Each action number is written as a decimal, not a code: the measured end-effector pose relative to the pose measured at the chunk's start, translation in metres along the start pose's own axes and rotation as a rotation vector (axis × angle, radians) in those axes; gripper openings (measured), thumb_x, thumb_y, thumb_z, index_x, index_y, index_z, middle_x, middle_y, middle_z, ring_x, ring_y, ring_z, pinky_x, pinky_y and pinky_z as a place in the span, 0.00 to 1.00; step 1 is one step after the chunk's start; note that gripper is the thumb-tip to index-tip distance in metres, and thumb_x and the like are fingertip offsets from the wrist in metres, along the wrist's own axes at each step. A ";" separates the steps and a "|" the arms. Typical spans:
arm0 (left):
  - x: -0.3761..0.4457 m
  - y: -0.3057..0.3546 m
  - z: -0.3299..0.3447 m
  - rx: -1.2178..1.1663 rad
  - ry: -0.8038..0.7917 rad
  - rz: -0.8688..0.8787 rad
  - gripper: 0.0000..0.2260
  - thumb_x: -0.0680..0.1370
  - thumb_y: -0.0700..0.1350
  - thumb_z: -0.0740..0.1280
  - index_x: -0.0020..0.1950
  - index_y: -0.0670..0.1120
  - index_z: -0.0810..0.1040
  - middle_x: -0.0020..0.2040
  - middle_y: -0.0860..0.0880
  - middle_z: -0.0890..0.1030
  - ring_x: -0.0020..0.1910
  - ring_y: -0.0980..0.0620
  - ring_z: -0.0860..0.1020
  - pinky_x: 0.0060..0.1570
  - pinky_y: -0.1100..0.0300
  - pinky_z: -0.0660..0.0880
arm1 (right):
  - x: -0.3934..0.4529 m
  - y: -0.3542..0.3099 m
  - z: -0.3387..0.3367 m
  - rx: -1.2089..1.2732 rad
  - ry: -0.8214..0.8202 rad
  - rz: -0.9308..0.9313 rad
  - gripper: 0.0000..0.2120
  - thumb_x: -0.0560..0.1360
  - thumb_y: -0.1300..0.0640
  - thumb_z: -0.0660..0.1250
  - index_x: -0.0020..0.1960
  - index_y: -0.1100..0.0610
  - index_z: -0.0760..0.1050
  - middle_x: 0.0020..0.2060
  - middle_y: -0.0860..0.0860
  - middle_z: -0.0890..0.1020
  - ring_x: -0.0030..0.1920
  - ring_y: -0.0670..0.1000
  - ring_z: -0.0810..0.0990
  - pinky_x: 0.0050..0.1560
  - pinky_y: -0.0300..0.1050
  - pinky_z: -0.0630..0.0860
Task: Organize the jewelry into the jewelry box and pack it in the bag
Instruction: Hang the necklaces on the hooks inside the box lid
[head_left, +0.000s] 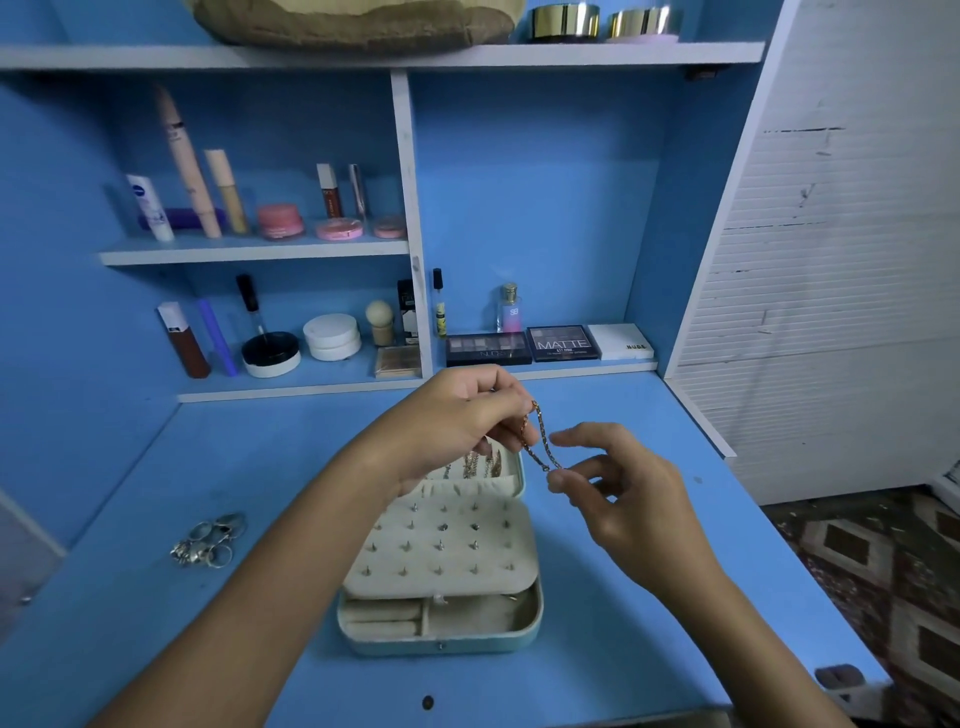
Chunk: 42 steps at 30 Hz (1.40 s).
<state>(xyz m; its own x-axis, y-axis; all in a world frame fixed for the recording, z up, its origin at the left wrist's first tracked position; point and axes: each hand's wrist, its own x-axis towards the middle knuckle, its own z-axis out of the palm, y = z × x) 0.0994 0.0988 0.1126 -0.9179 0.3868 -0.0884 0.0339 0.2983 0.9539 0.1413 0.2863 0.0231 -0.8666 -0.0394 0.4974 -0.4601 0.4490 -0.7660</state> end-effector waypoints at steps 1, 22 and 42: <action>0.000 0.000 -0.001 -0.002 0.005 0.000 0.06 0.81 0.41 0.63 0.46 0.45 0.77 0.40 0.49 0.85 0.36 0.57 0.80 0.38 0.63 0.70 | 0.001 0.000 0.000 -0.037 0.003 -0.045 0.19 0.74 0.65 0.73 0.51 0.42 0.75 0.47 0.39 0.83 0.40 0.45 0.85 0.41 0.37 0.78; -0.008 -0.032 -0.037 0.194 -0.022 0.026 0.16 0.83 0.39 0.59 0.48 0.53 0.84 0.40 0.54 0.77 0.41 0.58 0.74 0.41 0.64 0.73 | 0.018 0.010 -0.006 -0.296 -0.224 -0.133 0.05 0.77 0.59 0.71 0.44 0.50 0.81 0.46 0.43 0.80 0.45 0.43 0.79 0.42 0.30 0.73; -0.010 -0.063 -0.031 0.450 0.061 0.201 0.04 0.75 0.54 0.72 0.44 0.56 0.84 0.45 0.53 0.79 0.40 0.57 0.76 0.45 0.59 0.73 | 0.054 -0.043 0.005 -0.080 -0.266 0.051 0.03 0.78 0.52 0.70 0.46 0.49 0.82 0.43 0.42 0.83 0.47 0.41 0.80 0.42 0.34 0.76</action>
<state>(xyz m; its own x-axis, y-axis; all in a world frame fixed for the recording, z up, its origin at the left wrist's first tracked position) 0.0940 0.0496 0.0621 -0.8968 0.4273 0.1147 0.3677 0.5756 0.7304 0.1134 0.2606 0.0812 -0.9135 -0.2430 0.3262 -0.4066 0.5248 -0.7478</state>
